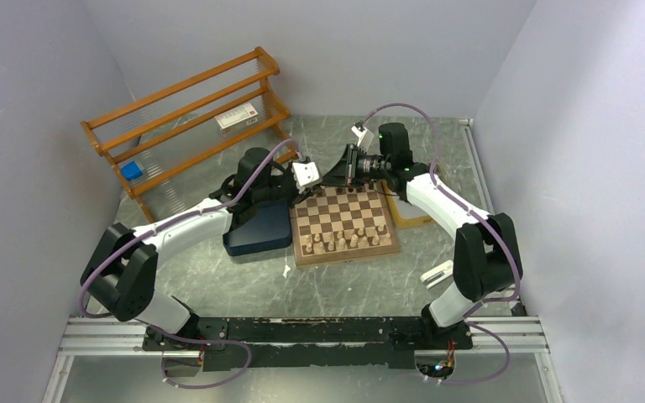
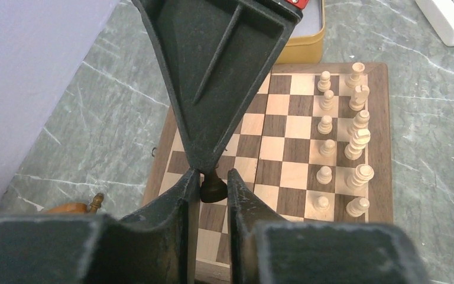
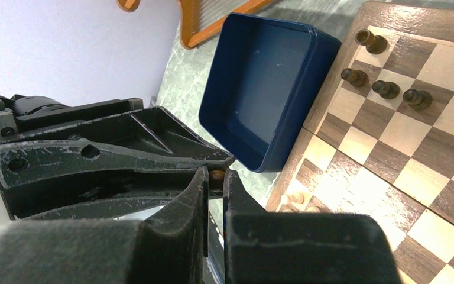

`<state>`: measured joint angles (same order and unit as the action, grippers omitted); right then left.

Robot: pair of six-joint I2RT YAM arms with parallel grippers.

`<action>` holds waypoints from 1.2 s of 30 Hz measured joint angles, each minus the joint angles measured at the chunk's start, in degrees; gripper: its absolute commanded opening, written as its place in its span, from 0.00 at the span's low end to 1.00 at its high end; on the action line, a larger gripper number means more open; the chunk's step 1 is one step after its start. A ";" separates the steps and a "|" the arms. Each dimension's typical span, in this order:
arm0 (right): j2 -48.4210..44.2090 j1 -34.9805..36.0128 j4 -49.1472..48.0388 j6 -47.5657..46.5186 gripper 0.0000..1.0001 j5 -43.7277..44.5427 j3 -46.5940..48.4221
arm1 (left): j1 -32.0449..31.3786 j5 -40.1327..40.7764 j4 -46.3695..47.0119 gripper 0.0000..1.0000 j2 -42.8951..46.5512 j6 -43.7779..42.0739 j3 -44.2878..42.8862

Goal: Set up the chess pieces on the board
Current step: Place the chess piece on the chessboard.

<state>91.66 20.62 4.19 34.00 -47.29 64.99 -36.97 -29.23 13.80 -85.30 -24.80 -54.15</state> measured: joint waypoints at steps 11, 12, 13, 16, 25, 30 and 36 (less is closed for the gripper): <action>-0.50 0.35 4.13 -4.24 0.00 14.19 1.18 | -0.26 13.53 -7.10 0.82 2.12 9.05 -0.39; -0.50 0.37 4.42 -4.76 0.00 16.22 1.53 | -0.26 14.82 -8.41 0.86 2.89 10.23 -0.37; -0.48 0.48 4.63 -5.31 0.00 18.27 1.88 | -0.26 16.31 -9.68 0.89 3.78 11.34 -0.37; 0.35 1.38 6.10 -7.34 0.00 25.14 3.93 | 0.04 21.51 -14.05 0.98 6.99 15.39 -0.35; 5.86 9.57 8.07 -13.25 0.00 45.94 8.22 | 15.45 23.32 -23.82 0.98 11.54 30.88 0.26; 10.69 12.55 9.60 -15.47 0.00 53.64 11.34 | 18.05 23.47 -24.41 0.98 18.95 35.15 4.87; 15.04 14.73 11.23 -16.83 0.00 60.00 12.24 | 17.97 23.54 -25.68 0.98 22.93 35.26 5.64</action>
<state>106.69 35.35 15.42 17.17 12.71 77.23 -19.00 -5.69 -11.88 -62.37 10.46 -48.51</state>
